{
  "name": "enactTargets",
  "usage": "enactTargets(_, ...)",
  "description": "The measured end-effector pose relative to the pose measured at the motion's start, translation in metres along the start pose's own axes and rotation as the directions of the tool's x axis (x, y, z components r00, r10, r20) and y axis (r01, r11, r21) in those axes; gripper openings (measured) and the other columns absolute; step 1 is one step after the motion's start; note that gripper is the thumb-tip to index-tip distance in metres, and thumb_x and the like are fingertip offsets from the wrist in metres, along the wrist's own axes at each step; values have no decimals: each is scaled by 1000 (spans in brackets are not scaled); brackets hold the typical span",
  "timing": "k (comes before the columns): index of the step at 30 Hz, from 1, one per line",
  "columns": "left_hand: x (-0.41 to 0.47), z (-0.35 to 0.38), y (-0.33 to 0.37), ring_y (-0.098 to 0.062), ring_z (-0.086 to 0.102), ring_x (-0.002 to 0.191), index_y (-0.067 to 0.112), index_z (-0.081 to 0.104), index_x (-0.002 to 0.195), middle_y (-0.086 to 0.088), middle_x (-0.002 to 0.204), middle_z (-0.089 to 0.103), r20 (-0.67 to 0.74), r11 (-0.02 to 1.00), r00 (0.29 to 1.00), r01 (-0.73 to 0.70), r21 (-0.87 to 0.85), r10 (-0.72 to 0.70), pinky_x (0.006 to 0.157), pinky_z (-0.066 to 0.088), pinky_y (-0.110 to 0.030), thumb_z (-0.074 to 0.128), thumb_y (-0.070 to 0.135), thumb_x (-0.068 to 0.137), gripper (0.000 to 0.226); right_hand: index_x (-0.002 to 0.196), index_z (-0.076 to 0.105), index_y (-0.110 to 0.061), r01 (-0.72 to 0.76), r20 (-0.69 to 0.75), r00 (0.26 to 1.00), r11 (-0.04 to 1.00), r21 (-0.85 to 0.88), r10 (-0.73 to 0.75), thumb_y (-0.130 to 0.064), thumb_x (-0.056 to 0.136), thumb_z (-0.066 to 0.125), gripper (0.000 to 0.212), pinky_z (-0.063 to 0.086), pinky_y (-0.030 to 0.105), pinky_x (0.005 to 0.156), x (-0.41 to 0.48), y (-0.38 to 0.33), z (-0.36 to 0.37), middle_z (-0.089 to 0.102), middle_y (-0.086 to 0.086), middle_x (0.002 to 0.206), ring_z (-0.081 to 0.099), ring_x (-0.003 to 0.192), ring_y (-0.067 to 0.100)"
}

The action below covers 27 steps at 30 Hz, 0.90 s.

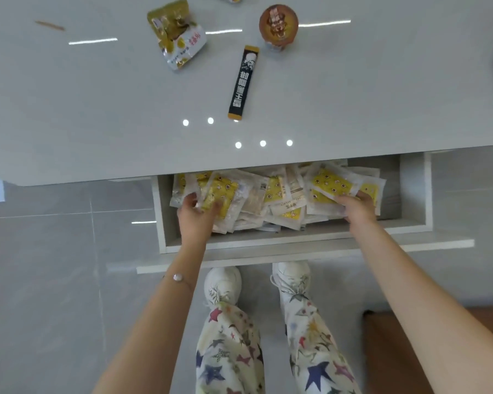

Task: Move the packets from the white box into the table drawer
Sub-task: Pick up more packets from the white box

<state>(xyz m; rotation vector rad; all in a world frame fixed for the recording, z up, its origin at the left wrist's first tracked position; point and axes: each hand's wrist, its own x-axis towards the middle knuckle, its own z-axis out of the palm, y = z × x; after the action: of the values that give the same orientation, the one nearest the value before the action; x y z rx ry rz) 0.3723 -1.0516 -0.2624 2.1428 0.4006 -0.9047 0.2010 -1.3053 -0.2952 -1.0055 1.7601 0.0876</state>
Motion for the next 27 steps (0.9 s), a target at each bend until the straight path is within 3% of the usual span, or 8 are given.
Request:
enactTargets(2, -12, -13, 11, -25, 47, 123, 21, 34, 144, -8, 141, 39, -12, 993, 999, -48, 110, 50, 103, 42, -45, 72, 37, 81, 75, 147, 31, -16, 75, -39, 996, 981, -178, -83, -23, 85, 69, 73, 40, 41, 102, -25, -13, -3, 38, 9, 147, 43, 130, 32)
enactTargets(4, -30, -28, 25, -28, 47, 124, 24, 35, 144, -10, 143, 37, 7, 980, 995, -97, 176, 98, 105, 40, -46, 67, 39, 85, 69, 143, 38, -17, 231, -35, 966, 921, -313, -254, -24, 85, 67, 64, 42, 42, 100, -57, -27, -7, 42, 10, 144, 44, 128, 32)
enactTargets(7, -74, -60, 58, -30, 56, 113, 29, 41, 139, -6, 136, 44, 87, 950, 979, -200, 240, 184, 98, 47, -46, 61, 46, 86, 59, 138, 45, -21, 444, 117, 891, 789, -424, -439, -29, 86, 63, 55, 39, 47, 105, -126, -56, -23, 47, 7, 140, 43, 130, 28)
enactTargets(10, -122, -99, 105, -25, 60, 106, 35, 44, 134, -1, 128, 51, 161, 903, 953, -297, 311, 258, 91, 52, -43, 55, 58, 82, 58, 133, 49, -23, 593, 273, 804, 671, -445, -529, -35, 91, 58, 45, 38, 38, 105, -206, -100, -42, 50, 1, 135, 44, 129, 22)
enactTargets(14, -202, -154, 183, -24, 51, 117, 25, 45, 138, -4, 134, 51, 118, 740, 877, -458, 493, 465, 94, 42, -36, 55, 43, 91, 52, 137, 46, -27, 780, 461, 593, 330, -532, -660, -43, 94, 50, 47, 35, 37, 105, -326, -170, -73, 49, -2, 139, 40, 130, 22)
enactTargets(17, -258, -191, 226, -24, 40, 130, 28, 38, 143, 0, 145, 42, 133, 599, 809, -524, 605, 573, 106, 32, -39, 50, 46, 93, 55, 144, 36, -27, 816, 557, 438, 51, -576, -705, -45, 95, 45, 53, 29, 37, 109, -401, -216, -97, 43, 0, 145, 34, 134, 23)
enactTargets(20, -307, -225, 248, -24, 36, 133, 30, 31, 146, 0, 150, 33, 152, 485, 773, -524, 700, 616, 107, 31, -39, 45, 51, 93, 58, 146, 30, -27, 746, 609, 360, -174, -643, -707, -42, 96, 42, 54, 21, 40, 114, -465, -241, -117, 35, 2, 149, 24, 139, 26)
enactTargets(27, -382, -313, 236, -28, 28, 138, 32, 25, 149, -2, 155, 26, -14, 522, 772, -415, 745, 635, 110, 26, -41, 38, 60, 89, 67, 144, 34, -25, 707, 774, 173, -470, -528, -609, -32, 94, 45, 52, 16, 42, 114, -578, -245, -110, 37, 5, 146, 22, 139, 29)
